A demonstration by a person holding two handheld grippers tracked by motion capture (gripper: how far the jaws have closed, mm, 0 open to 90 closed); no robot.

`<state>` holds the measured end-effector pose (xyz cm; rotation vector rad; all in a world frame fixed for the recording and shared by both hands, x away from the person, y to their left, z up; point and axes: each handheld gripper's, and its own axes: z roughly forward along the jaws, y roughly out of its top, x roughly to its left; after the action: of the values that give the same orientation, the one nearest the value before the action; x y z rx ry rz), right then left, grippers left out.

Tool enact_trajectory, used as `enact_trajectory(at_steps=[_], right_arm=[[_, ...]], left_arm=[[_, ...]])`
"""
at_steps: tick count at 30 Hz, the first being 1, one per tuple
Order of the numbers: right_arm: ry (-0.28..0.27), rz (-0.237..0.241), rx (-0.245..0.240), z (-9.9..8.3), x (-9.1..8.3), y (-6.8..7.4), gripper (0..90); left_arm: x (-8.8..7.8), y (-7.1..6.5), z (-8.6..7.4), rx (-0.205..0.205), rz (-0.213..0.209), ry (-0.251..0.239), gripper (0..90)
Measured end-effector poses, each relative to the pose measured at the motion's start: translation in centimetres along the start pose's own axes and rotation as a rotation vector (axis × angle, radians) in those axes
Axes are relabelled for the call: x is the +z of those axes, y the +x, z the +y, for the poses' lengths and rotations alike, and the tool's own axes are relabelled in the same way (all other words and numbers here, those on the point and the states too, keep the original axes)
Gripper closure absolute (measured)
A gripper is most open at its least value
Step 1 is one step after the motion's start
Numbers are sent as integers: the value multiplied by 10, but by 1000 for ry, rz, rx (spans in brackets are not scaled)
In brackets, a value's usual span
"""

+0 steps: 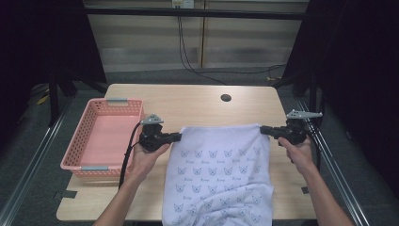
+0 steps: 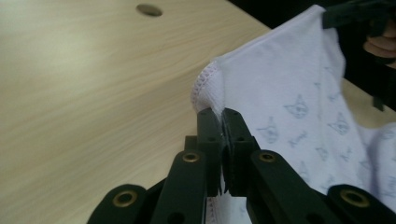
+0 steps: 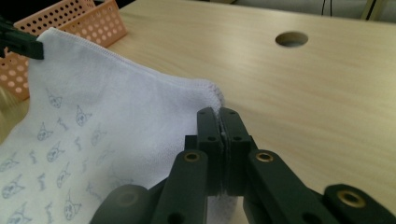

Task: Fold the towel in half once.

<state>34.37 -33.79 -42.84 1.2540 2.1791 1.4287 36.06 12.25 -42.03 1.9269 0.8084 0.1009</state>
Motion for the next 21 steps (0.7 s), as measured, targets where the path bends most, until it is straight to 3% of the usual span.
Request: enact_trajectory(at_steps=[4, 10, 13, 21], right_arm=[[-28, -19, -5, 18, -6, -2, 893], [-62, -47, -9, 46, -7, -12, 893], [-85, -60, -11, 64, -5, -17, 894], [-121, -89, -51, 116, -4, -14, 894]], left_arm=[[-8, 5, 22, 2, 20, -33, 875], [-18, 28, 46, -2, 69, -62, 875], [-22, 36, 64, 18, 99, -70, 876], [-36, 51, 104, 31, 141, -146, 876]])
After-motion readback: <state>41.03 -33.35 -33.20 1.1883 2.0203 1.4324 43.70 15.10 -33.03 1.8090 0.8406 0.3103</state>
